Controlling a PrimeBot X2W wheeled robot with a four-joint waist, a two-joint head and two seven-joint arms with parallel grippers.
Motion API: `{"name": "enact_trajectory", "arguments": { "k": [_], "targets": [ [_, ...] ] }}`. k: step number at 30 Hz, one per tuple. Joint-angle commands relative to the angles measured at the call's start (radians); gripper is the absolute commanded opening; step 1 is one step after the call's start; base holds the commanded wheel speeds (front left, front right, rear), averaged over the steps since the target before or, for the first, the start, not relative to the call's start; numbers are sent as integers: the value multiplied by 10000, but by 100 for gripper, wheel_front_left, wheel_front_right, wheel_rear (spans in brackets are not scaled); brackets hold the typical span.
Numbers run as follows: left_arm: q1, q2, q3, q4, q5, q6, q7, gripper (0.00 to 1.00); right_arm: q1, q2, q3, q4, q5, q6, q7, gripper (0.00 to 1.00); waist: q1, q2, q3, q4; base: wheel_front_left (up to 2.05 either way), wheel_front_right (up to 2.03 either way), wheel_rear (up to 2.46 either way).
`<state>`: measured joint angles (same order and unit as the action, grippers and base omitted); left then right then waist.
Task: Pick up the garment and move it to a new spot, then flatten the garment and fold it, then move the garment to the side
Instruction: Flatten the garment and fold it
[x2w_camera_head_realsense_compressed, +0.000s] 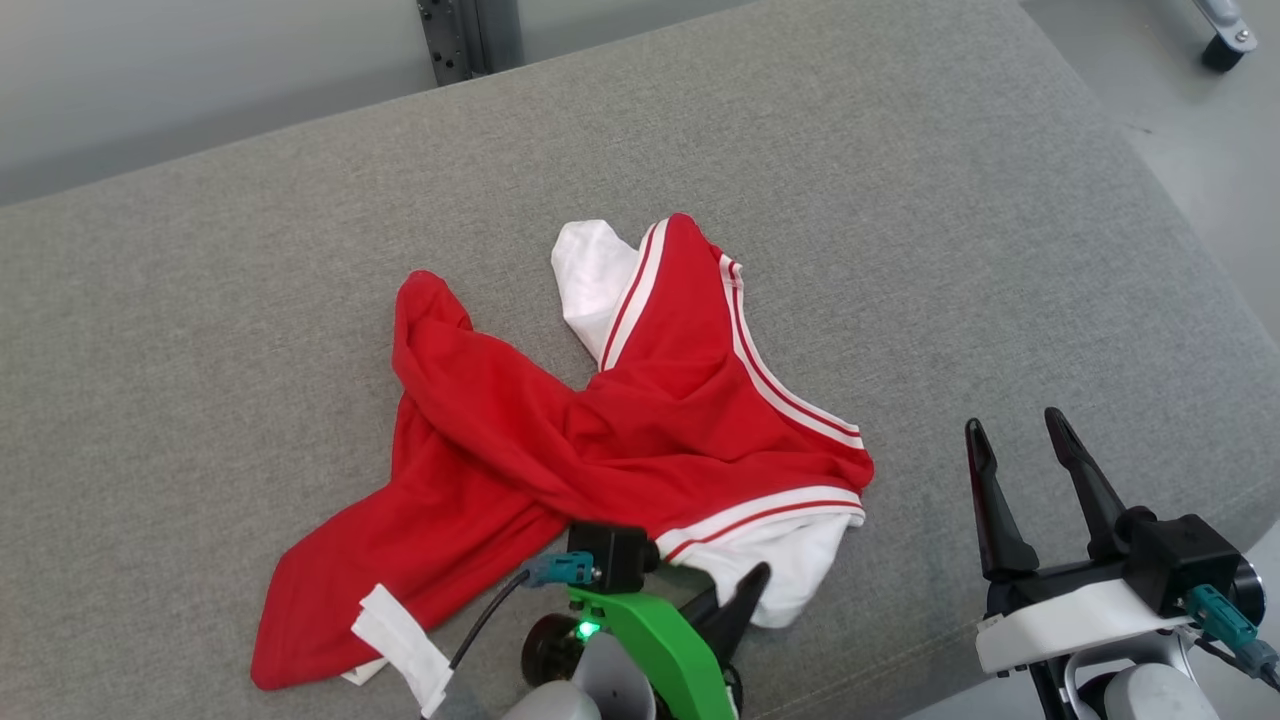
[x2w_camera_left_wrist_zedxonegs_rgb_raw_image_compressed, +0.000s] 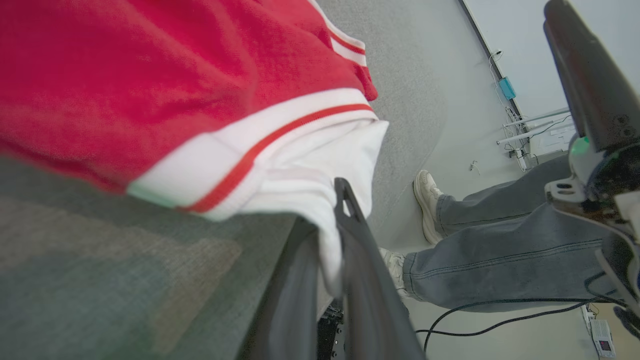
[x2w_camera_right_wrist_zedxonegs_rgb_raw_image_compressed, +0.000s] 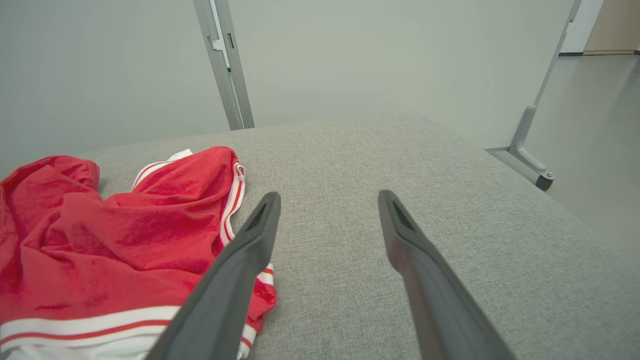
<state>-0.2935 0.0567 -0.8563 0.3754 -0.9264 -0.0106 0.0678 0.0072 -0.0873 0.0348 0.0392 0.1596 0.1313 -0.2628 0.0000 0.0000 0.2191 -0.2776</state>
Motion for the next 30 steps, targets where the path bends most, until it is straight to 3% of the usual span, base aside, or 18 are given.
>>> {"name": "enact_trajectory", "arguments": {
  "k": [1, 4, 6, 10, 13, 17, 20, 25, 30],
  "targets": [
    [172, 37, 16, -597, -185, -174, 118, 0, 114, -14, -58, 6, -20, -10, -30, 100, 0, 0, -160, 163, 0, 0, 0],
    [450, 243, 172, -2525, -825, -414, 476, 0, 249, -64, -112, -10, -72, -10, -30, 100, 0, 0, -356, 344, 0, 0, 0],
    [483, 446, 387, -3995, -1175, -335, 687, 0, 246, -78, -92, -39, -93, -10, -30, 100, 0, 0, -402, 440, 0, 0, 0],
    [16, 626, 1250, -6506, -1701, 296, 1033, 0, 43, -57, -6, -98, -76, -10, -30, 100, 0, 0, -350, 600, 0, 0, 0],
    [-1094, 587, 2145, -6967, -1562, 925, 1196, 0, -154, -35, 150, -94, -51, -10, -30, 100, 0, 0, -159, 601, 0, 0, 0],
    [-2724, 291, 3466, -6032, -1932, 1755, 1158, 0, -559, 1, 419, -67, 57, -10, -30, 100, 0, 0, 304, 303, 0, 0, 0],
    [-4236, 501, 4272, -4548, -1592, 2210, 1169, 0, -944, 75, 577, -28, 160, -10, -30, 100, 0, 0, 850, -99, 0, 0, 0],
    [-6385, 1416, 4993, -1883, -868, 2341, 1160, 0, -1484, 262, 774, 117, 434, -10, -32, 100, 0, 0, 1819, -883, 0, 0, 0],
    [-7666, 2605, 4941, 688, 91, 2315, 1134, 0, -1755, 362, 978, 342, 753, -10, -30, 100, 0, 0, 2514, -1557, 0, 0, 0]
  ]
}}
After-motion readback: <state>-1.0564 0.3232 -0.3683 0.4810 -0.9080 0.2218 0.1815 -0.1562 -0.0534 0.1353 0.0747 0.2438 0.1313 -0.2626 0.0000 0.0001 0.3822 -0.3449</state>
